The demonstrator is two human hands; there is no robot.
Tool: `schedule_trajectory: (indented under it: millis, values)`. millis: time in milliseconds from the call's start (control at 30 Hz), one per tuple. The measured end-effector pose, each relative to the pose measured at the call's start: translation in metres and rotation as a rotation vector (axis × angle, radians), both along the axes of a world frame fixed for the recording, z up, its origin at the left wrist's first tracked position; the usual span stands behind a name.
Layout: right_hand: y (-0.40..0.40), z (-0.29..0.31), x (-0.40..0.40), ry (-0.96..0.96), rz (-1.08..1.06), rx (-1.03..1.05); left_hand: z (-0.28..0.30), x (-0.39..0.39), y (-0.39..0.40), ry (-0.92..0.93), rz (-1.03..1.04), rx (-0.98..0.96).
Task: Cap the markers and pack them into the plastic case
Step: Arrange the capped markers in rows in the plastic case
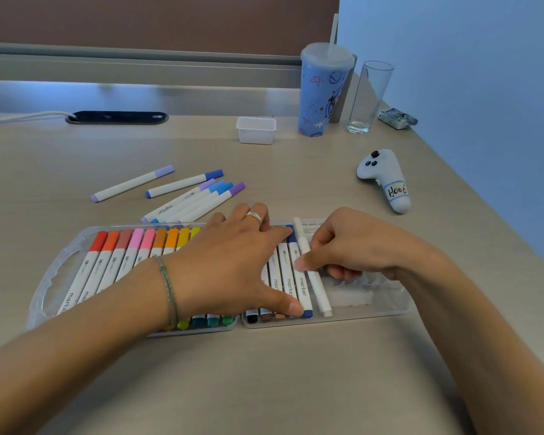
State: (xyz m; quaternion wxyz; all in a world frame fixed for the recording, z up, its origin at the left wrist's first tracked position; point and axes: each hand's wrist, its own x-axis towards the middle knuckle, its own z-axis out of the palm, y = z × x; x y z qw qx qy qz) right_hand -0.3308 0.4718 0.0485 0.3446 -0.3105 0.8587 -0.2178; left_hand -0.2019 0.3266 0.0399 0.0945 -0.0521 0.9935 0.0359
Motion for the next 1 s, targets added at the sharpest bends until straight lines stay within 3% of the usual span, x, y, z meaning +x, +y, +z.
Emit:
schedule_trajectory:
  millis: [233, 767, 1000]
  values:
    - [0.005, 0.001, 0.000, -0.072, 0.023, -0.017, 0.001, 0.000, 0.001, 0.001, -0.003, 0.001]
    - [-0.006, -0.005, 0.002, 0.231, 0.039, 0.108, 0.003, 0.002, 0.000, 0.004, -0.015, -0.014]
    - [-0.024, 0.005, -0.002, 0.318, 0.067, -0.111, 0.020, -0.009, -0.039, 0.065, 0.096, 0.305]
